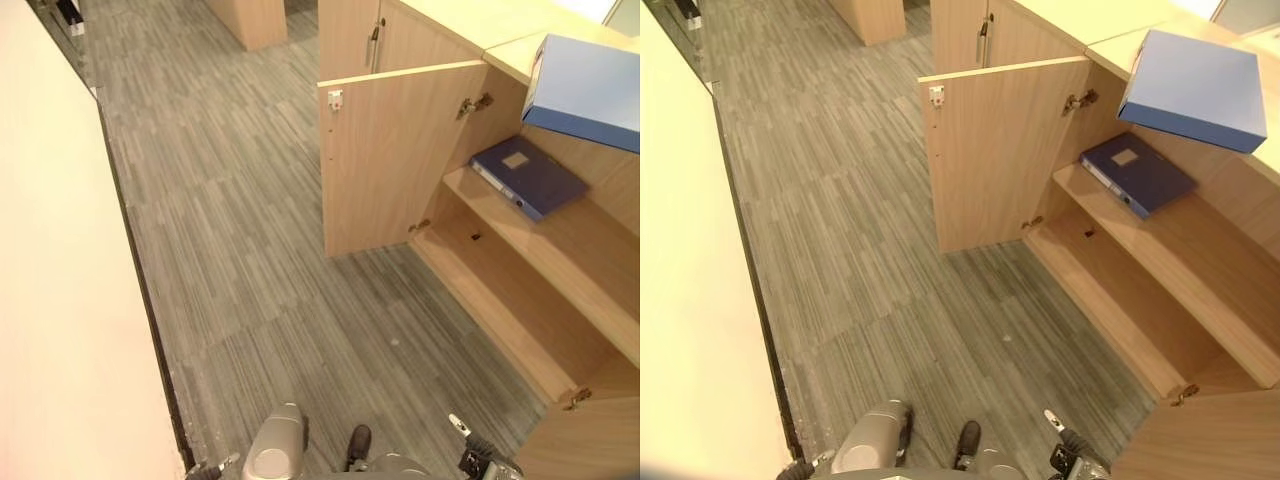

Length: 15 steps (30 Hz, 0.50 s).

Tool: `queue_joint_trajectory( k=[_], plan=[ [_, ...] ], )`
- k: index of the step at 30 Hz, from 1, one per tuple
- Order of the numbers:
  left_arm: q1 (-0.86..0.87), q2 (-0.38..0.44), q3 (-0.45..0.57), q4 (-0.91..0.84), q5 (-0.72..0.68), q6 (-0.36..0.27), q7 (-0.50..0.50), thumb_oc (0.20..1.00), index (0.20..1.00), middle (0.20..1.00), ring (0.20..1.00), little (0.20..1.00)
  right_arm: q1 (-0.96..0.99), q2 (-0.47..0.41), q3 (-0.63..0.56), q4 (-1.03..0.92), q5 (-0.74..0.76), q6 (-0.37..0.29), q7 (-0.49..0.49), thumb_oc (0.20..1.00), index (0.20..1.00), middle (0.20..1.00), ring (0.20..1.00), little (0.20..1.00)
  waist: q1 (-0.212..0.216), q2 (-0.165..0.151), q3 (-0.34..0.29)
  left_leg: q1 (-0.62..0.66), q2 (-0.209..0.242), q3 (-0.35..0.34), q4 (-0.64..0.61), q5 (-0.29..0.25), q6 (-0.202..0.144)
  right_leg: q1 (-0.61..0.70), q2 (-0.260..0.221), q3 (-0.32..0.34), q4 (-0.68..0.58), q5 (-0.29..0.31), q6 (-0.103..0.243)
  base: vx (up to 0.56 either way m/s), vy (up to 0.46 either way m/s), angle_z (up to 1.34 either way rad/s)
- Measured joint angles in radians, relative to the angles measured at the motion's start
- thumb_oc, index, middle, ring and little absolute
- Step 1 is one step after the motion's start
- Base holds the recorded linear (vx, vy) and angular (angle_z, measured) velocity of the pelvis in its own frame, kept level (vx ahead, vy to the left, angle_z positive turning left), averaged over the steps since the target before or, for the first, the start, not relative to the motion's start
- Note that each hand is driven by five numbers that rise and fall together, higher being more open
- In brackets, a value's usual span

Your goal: Put the empty folder in the office cabinet

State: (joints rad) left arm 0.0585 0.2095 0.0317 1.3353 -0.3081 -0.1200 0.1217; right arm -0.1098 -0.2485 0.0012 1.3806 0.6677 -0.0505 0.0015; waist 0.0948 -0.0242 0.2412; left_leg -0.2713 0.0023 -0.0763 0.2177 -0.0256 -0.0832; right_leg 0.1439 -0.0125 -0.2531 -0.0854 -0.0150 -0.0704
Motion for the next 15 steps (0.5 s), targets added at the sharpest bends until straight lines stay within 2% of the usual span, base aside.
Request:
queue_joint_trajectory(
  k=[2, 4, 6, 7, 8, 10, 11, 12, 13, 15],
  plan=[
    [0.017, -0.002, 0.0, 0.004, 0.0, 0.0, -0.002, 1.0, 1.0, 1.0, 1.0, 1.0, 0.008, -0.008, -0.006, 0.002, -0.001, 0.007, 0.0, 1.0, 1.0, 1.0, 1.0, 1.0, 0.017, 0.02, -0.008, 0.029, -0.011, -0.095, -0.202, 0.074, -0.021, 0.043, -0.001, 0.057, -0.002, -0.026, 0.027, 0.23, 0.147, -0.81],
    [0.02, -0.002, 0.0, 0.028, 0.0, -0.001, -0.003, 1.0, 1.0, 1.0, 1.0, 1.0, 0.019, -0.012, -0.007, 0.005, -0.001, 0.009, 0.0, 1.0, 1.0, 1.0, 1.0, 1.0, 0.021, 0.031, -0.015, 0.034, -0.015, -0.122, -0.194, 0.09, -0.026, 0.068, -0.009, 0.075, 0.0, -0.042, 0.055, 0.25, 0.188, -0.65],
    [0.049, -0.01, 0.0, 0.029, 0.0, 0.0, -0.004, 1.0, 1.0, 1.0, 1.0, 1.0, 0.04, -0.012, -0.009, 0.008, -0.002, 0.01, 0.0, 1.0, 1.0, 1.0, 1.0, 1.0, 0.029, 0.061, -0.045, 0.076, -0.006, -0.149, -0.184, 0.103, 0.0, 0.096, 0.001, 0.135, 0.011, -0.076, 0.096, 0.14, 0.164, -0.8],
    [0.056, 0.008, 0.0, 0.027, 0.001, -0.002, -0.005, 1.0, 1.0, 1.0, 1.0, 1.0, 0.058, 0.015, -0.004, 0.007, -0.003, 0.01, 0.008, 1.0, 1.0, 1.0, 1.0, 1.0, 0.019, 0.016, -0.064, 0.095, -0.037, -0.107, -0.184, 0.169, 0.023, 0.099, -0.05, 0.144, 0.037, -0.113, 0.115, 0.16, 0.197, -0.81],
    [0.055, 0.018, 0.0, 0.026, 0.001, -0.002, -0.007, 1.0, 1.0, 1.0, 1.0, 1.0, 0.062, 0.027, -0.005, 0.013, -0.003, 0.011, 0.008, 1.0, 1.0, 1.0, 1.0, 1.0, 0.019, -0.006, -0.076, 0.114, -0.051, -0.096, -0.202, 0.168, 0.031, 0.095, -0.072, 0.146, 0.042, -0.117, 0.109, 0.16, 0.199, -0.61],
    [0.036, 0.033, 0.0, 0.026, 0.001, -0.003, -0.008, 1.0, 1.0, 1.0, 1.0, 1.0, 0.063, 0.04, -0.006, 0.037, -0.003, 0.01, 0.008, 1.0, 1.0, 1.0, 1.0, 1.0, 0.013, -0.035, -0.095, 0.151, -0.074, -0.086, -0.244, 0.19, 0.075, 0.098, -0.093, 0.138, 0.043, -0.122, 0.124, 0.12, 0.186, -0.28],
    [0.008, 0.04, 0.0, 0.025, 0.001, -0.003, -0.011, 1.0, 1.0, 1.0, 1.0, 1.0, 0.063, 0.044, -0.008, 0.044, -0.003, 0.012, 0.008, 1.0, 1.0, 1.0, 1.0, 1.0, 0.008, -0.044, -0.1, 0.178, -0.091, -0.069, -0.259, 0.178, 0.094, 0.087, -0.103, 0.138, 0.044, -0.114, 0.131, 0.15, 0.26, -0.25],
    [0.008, 0.04, 0.0, 0.018, 0.001, -0.004, -0.012, 1.0, 1.0, 1.0, 1.0, 1.0, 0.062, 0.044, -0.011, 0.044, -0.005, 0.012, 0.008, 1.0, 1.0, 1.0, 1.0, 1.0, 0.012, -0.042, -0.103, 0.191, -0.096, -0.058, -0.266, 0.176, 0.099, 0.082, -0.11, 0.134, 0.056, -0.116, 0.156, 0.1, 0.193, -0.32],
    [0.007, 0.041, -0.001, 0.011, 0.001, -0.006, -0.013, 1.0, 1.0, 1.0, 1.0, 1.0, 0.06, 0.044, -0.011, 0.04, -0.01, 0.01, 0.009, 1.0, 1.0, 1.0, 1.0, 1.0, 0.007, -0.041, -0.106, 0.207, -0.102, -0.04, -0.269, 0.169, 0.109, 0.082, -0.118, 0.136, 0.068, -0.113, 0.164, 0.11, 0.243, -0.49],
    [0.01, 0.043, -0.001, -0.004, 0.001, -0.007, -0.014, 1.0, 1.0, 1.0, 1.0, 1.0, 0.05, 0.048, -0.01, 0.035, -0.02, 0.01, 0.011, 1.0, 1.0, 1.0, 1.0, 1.0, 0.007, -0.024, -0.125, 0.22, -0.108, -0.005, -0.278, 0.157, 0.125, 0.074, -0.134, 0.14, 0.082, -0.107, 0.176, 0.07, 0.168, -0.51]
  ],
)
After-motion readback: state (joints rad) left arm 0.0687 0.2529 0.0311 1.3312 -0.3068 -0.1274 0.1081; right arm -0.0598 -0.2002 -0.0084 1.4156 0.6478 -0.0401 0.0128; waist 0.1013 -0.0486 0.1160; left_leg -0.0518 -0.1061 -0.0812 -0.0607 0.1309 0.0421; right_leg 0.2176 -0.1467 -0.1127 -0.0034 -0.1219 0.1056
